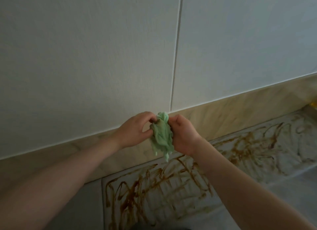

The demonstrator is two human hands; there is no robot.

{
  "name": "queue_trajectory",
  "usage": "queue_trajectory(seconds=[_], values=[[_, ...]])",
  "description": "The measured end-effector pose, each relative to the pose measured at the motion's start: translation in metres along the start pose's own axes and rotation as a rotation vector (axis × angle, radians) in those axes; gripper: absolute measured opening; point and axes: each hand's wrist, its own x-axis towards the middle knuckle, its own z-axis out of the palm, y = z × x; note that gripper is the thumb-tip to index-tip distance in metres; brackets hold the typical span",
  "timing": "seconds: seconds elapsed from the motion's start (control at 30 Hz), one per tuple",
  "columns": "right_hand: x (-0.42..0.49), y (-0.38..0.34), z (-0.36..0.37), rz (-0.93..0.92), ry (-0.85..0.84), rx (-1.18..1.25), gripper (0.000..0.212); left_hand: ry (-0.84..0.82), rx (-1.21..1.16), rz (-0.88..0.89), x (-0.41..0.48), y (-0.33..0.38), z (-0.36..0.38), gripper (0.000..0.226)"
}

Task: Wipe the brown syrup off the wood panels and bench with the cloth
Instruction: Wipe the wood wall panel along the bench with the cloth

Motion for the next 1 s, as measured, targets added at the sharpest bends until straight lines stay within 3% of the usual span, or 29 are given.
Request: queue_trajectory(seconds=[0.07,0.17,0.3,0.4,0.6,0.73,0.8,0.83,0.9,0.93,1.0], values=[[-0.001,-0.009,-0.012,0.032,-0.049,-0.063,0.048,0.066,-0.056,-0.091,0.007,0.014,0.0,0.016],[-0.002,-0.023,-0.026,-0.032,-0.007,-0.247,0.034,0.207,-0.273,-0.33,0.013,0.032,0.005,0.016],[0.003,-0.042,-0.033,-0.173,0.096,-0.439,0.027,0.359,-0.975,-0.665,0.019,0.046,-0.005,0.026],[-0.005,-0.061,-0.034,-0.269,0.156,-0.473,0.024,0.383,-1.317,-0.726,0.014,0.046,-0.018,0.038],[-0.014,-0.088,-0.028,-0.378,0.161,-0.511,0.022,0.422,-1.658,-0.856,0.004,0.038,-0.027,0.048],[-0.019,-0.087,-0.02,-0.371,0.104,-0.521,0.027,0.393,-1.658,-1.021,0.005,0.036,-0.026,0.053],[-0.021,-0.088,-0.019,-0.362,0.114,-0.451,0.031,0.414,-1.472,-1.139,0.007,0.037,-0.023,0.038],[-0.021,-0.089,-0.019,-0.355,0.126,-0.423,0.031,0.393,-1.27,-1.169,0.009,0.037,-0.021,0.03],[-0.024,-0.09,-0.016,-0.331,0.146,-0.436,0.029,0.305,-0.895,-1.086,0.014,0.042,-0.014,0.02],[-0.025,-0.09,-0.014,-0.323,0.15,-0.458,0.027,0.259,-0.831,-0.998,0.018,0.047,-0.012,0.022],[-0.027,-0.087,-0.013,-0.307,0.133,-0.463,0.026,0.155,-0.942,-0.931,0.029,0.056,-0.009,0.04]])
